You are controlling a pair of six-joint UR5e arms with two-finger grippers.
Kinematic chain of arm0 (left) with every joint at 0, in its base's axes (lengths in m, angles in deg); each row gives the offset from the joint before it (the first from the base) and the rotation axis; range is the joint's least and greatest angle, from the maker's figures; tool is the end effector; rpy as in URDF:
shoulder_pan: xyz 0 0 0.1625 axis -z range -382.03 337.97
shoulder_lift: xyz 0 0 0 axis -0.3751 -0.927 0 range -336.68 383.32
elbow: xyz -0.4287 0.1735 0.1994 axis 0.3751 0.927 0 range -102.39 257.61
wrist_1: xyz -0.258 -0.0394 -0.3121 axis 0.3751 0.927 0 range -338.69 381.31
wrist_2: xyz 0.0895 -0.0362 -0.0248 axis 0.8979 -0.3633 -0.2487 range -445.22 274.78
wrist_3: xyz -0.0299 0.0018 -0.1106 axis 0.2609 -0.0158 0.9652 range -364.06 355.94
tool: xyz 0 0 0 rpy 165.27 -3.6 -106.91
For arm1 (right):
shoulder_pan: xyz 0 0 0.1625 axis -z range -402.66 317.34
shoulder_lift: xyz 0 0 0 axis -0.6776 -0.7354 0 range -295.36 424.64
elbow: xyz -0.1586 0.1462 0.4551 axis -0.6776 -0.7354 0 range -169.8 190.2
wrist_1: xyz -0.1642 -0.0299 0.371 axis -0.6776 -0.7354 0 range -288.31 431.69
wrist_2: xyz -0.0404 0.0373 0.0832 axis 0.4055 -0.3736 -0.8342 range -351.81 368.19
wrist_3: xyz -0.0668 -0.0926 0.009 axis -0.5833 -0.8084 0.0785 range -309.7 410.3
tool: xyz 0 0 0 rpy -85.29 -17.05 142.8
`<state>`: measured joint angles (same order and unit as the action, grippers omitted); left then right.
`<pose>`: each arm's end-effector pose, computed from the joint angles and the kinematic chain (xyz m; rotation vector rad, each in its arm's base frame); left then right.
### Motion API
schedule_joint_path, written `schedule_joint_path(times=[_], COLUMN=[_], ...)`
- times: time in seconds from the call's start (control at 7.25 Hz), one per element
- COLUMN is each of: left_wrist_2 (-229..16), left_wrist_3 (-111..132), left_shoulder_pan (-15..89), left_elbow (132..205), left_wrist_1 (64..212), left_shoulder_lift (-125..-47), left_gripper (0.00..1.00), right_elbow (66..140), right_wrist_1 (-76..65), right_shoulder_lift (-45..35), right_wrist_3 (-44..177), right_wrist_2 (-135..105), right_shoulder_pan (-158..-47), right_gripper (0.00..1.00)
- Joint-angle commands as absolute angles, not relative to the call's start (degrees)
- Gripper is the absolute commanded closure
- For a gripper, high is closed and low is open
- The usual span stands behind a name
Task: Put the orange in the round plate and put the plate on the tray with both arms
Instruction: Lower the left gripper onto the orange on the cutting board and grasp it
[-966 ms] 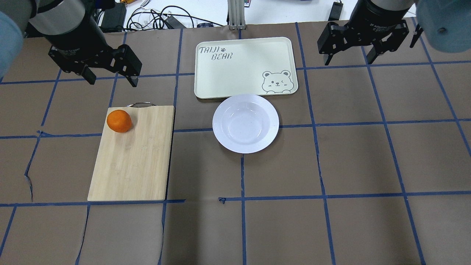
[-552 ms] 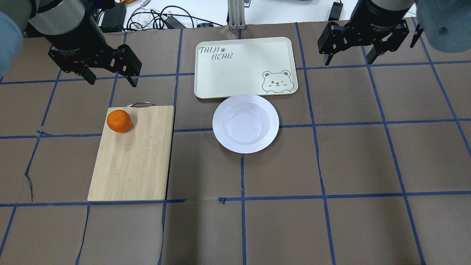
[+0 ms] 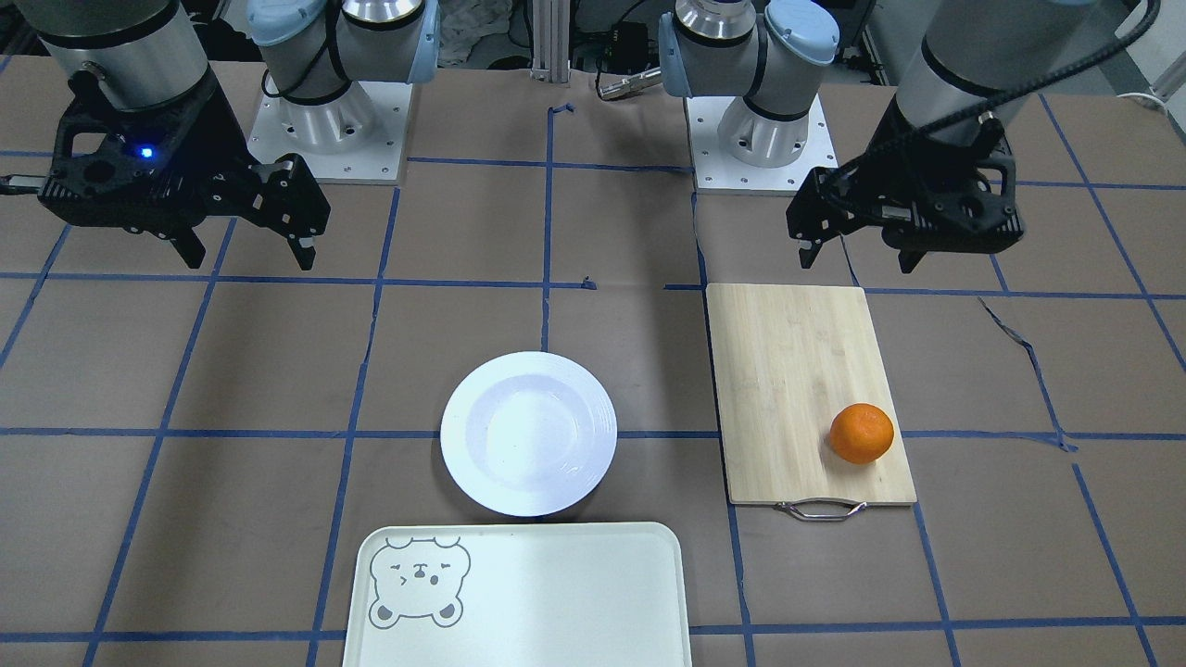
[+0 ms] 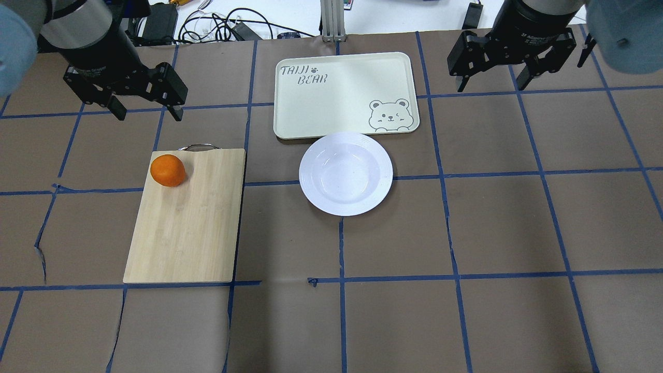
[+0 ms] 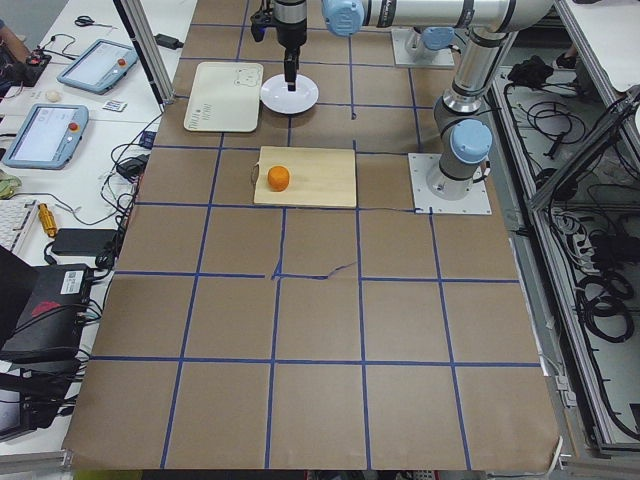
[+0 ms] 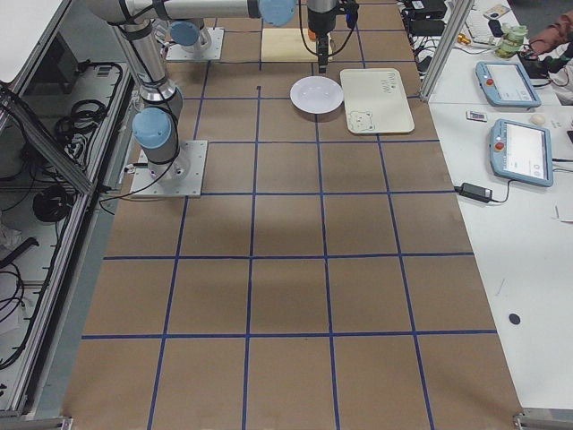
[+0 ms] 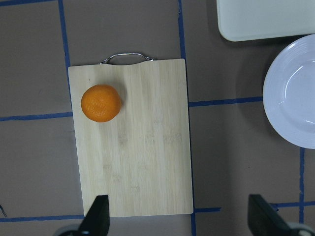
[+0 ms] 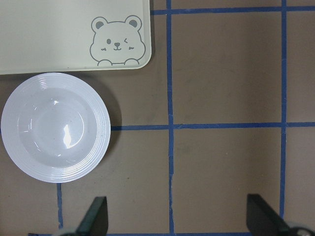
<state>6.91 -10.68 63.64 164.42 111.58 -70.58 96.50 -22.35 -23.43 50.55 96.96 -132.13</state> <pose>-0.0896 -0.5246 0.5440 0.0628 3.1053 0.0320 0.1309 -0.5132 0.5739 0.0195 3.1164 -0.1584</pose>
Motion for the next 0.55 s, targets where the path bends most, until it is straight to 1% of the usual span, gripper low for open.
schedule_joint_path(times=[0.0, 0.14, 0.41], left_wrist_2=[8.9, 9.2, 9.4], left_wrist_3=[-11.4, -12.0, -13.7], left_shoulder_pan=[63.1, 62.1, 59.4], left_elbow=[164.6, 164.6, 164.5], left_wrist_1=[105.4, 100.2, 96.5], left_shoulder_lift=[-79.0, -83.6, -90.4], left_gripper=[0.0, 0.0, 0.0], right_elbow=[96.5, 96.5, 96.5], right_wrist_1=[-22.4, -22.3, -22.2], right_shoulder_lift=[-23.4, -23.4, -23.4], right_wrist_3=[50.7, 50.4, 50.4], right_wrist_2=[97.0, 97.0, 97.0], right_shoulder_pan=[-132.1, -132.1, -132.1], right_gripper=[0.0, 0.0, 0.0])
